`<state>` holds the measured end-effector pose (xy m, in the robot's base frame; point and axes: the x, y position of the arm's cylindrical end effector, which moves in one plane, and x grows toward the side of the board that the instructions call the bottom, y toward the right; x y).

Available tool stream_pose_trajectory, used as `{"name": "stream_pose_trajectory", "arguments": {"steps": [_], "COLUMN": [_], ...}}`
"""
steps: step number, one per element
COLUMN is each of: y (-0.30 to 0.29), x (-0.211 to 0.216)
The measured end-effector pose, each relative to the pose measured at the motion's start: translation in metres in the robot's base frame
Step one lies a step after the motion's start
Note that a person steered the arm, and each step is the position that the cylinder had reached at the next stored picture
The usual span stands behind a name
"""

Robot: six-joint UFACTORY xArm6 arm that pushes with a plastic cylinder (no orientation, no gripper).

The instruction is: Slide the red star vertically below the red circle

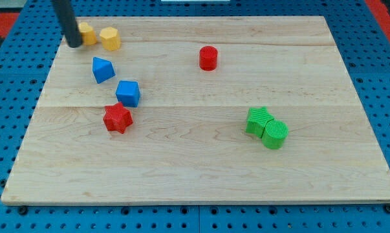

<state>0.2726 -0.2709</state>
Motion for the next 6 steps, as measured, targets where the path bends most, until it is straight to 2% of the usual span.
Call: {"name": "stream_pose_trajectory", "arguments": {"steps": [2, 3, 4, 5, 6], "y": [0.058, 0.037, -0.001, 0.031, 0.128], "x": [0.004, 0.049, 0.136, 0.208, 0.211]}}
